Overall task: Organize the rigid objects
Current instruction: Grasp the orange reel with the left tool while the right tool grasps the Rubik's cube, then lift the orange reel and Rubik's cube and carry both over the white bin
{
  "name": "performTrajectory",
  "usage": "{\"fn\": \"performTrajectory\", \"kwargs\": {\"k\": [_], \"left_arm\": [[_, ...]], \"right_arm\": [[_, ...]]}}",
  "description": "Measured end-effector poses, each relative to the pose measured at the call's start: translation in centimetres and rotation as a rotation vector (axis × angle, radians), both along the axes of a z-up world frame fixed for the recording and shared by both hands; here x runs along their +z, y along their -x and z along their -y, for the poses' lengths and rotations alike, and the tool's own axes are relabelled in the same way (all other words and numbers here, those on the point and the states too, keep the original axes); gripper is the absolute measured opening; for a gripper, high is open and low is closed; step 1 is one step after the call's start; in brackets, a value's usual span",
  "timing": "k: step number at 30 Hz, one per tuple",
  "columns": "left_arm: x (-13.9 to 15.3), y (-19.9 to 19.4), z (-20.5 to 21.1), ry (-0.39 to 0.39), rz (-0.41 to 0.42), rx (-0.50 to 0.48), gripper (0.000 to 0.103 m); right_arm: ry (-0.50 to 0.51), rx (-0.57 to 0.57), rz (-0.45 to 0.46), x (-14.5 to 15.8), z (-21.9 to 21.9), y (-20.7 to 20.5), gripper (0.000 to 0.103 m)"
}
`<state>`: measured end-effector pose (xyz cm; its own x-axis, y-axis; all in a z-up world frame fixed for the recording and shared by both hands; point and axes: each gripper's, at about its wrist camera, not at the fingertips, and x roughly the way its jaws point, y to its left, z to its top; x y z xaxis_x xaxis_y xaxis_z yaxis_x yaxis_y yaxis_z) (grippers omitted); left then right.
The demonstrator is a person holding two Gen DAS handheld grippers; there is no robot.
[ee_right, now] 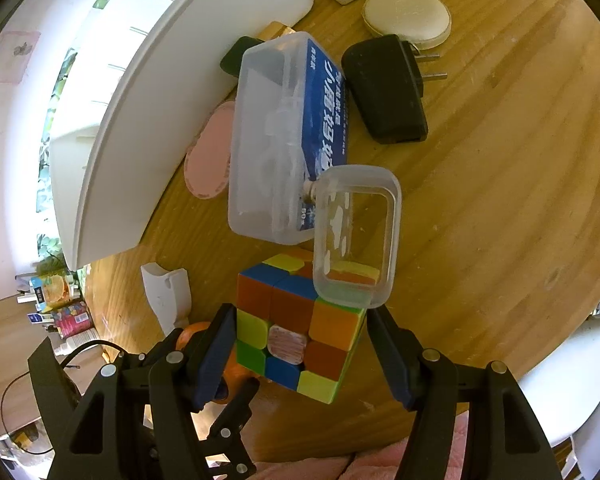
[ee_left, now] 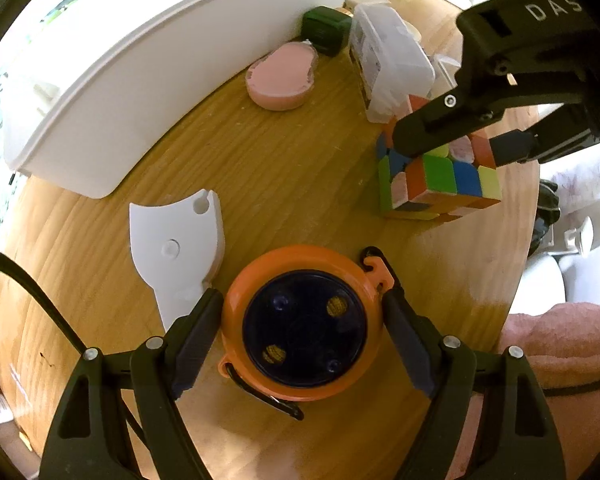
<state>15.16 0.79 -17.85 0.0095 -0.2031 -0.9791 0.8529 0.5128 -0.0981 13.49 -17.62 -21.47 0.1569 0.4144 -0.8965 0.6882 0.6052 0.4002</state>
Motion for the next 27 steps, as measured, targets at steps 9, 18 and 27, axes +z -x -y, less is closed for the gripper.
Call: {"fn": "performTrajectory", "kwargs": {"k": [9, 18, 27], "left_arm": [[0.0, -0.4, -0.8, 0.029, 0.012, 0.093, 0.083], [0.2, -0.3, -3.7, 0.080, -0.009, 0.275, 0.083], [1.4, 1.0, -7.9, 0.166, 0.031, 0.486, 0.083]], "right_arm": [[0.043, 0.050, 0.026, 0.9, -0.6, -0.8, 0.067], [0.065, 0.167, 0.085, 2.2, -2.4, -2.2, 0.067], [0.105, 0.276, 0.163, 4.7, -3.5, -1.4, 0.067]]}}
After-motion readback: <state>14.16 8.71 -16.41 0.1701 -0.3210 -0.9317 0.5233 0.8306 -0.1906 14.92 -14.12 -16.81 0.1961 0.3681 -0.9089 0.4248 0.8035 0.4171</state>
